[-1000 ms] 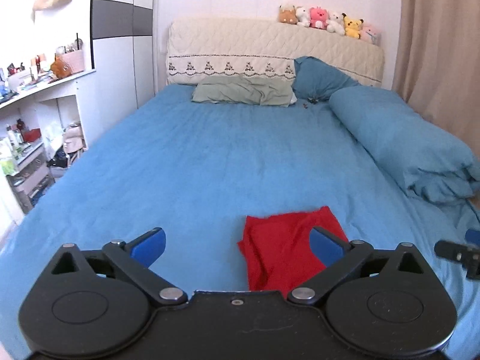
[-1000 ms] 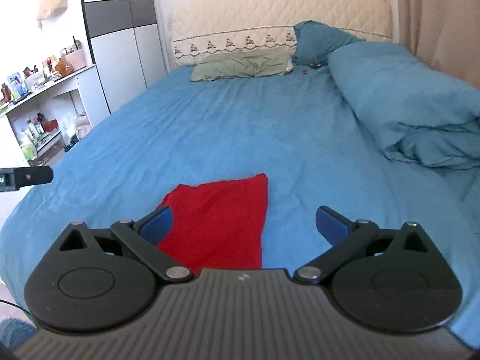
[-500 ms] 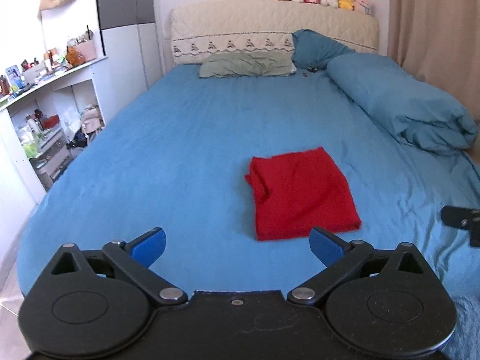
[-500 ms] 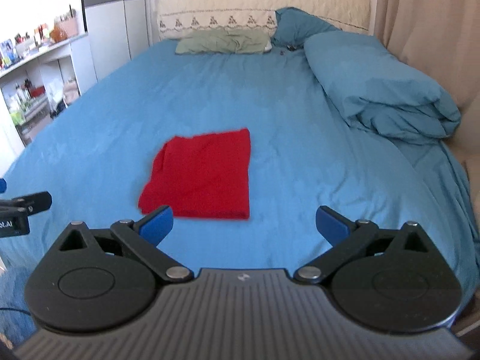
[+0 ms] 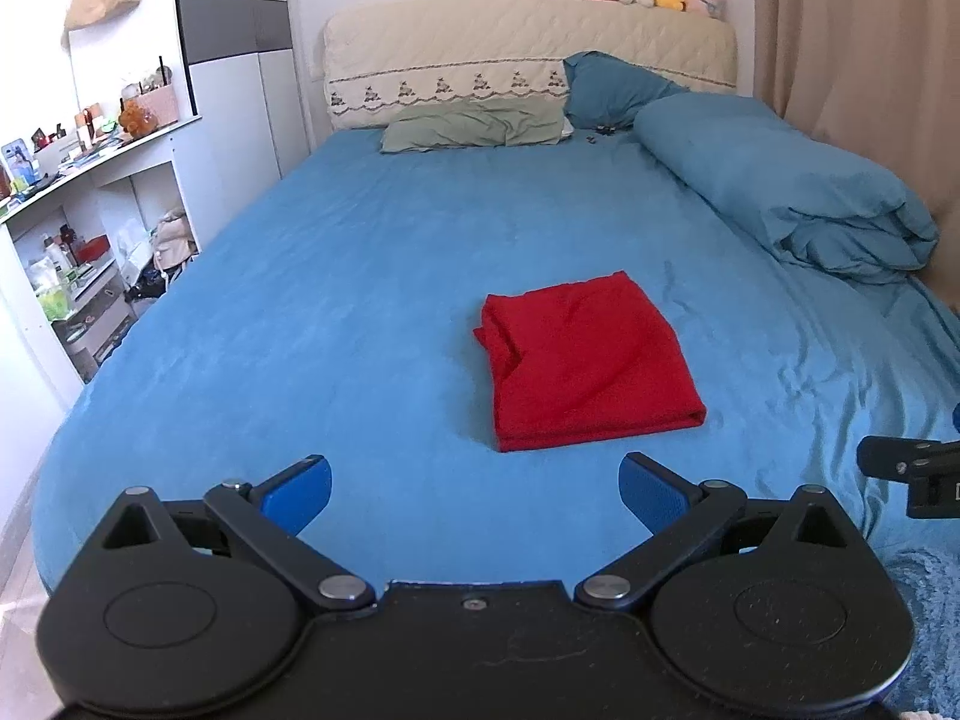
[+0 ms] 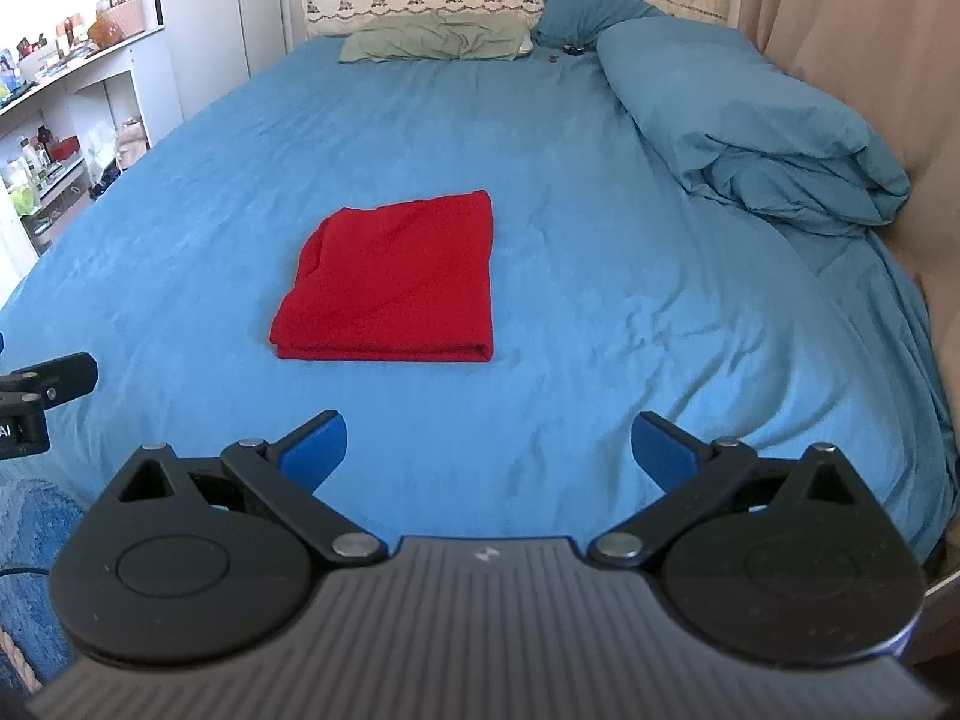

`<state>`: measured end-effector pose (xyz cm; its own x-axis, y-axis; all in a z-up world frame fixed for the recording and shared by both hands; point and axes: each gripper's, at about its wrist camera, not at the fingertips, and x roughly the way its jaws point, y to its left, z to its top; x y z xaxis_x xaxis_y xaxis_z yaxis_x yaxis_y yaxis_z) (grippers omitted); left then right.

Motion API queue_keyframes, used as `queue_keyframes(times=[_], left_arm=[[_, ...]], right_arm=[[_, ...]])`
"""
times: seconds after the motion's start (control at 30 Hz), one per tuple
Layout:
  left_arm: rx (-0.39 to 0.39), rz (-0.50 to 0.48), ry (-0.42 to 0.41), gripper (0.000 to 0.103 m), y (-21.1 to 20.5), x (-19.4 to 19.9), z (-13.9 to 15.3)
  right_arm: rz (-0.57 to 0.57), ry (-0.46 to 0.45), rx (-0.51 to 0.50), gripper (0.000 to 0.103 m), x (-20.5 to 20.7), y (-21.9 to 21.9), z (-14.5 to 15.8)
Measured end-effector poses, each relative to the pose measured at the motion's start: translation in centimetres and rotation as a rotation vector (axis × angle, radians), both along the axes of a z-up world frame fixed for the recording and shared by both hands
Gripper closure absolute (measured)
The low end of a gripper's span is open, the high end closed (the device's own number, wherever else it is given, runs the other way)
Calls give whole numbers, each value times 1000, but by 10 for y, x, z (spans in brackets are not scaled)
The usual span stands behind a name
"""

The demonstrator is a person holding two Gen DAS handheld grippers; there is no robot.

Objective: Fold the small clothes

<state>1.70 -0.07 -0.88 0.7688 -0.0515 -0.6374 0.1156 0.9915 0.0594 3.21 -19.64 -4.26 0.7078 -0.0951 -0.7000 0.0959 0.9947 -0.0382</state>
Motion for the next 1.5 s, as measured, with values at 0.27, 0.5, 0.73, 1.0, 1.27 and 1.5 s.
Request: queue_keyframes(times=[0.27,0.5,0.73,1.0,1.27,1.5], left_arm=[[10,-6,-21,0,0,-4,2],[17,-1,-37,0,1,-8,4],[21,3,-52,0,0,-10,8],[19,4,-55,0,1,-11,10],[36,9,-75,0,-1,-13,13],[36,15,-78,0,-5,-15,13]], right_arm=[[-2,0,15,0,-2,-1,1],[-7,-7,20,0,-2,-3,2],[-9,-7,23,0,-3,-4,3],[-12,-8,24,0,-3,-4,3],[-24,-7,27,0,-7,0,3],[-23,-4,25,0,-9,4,3]])
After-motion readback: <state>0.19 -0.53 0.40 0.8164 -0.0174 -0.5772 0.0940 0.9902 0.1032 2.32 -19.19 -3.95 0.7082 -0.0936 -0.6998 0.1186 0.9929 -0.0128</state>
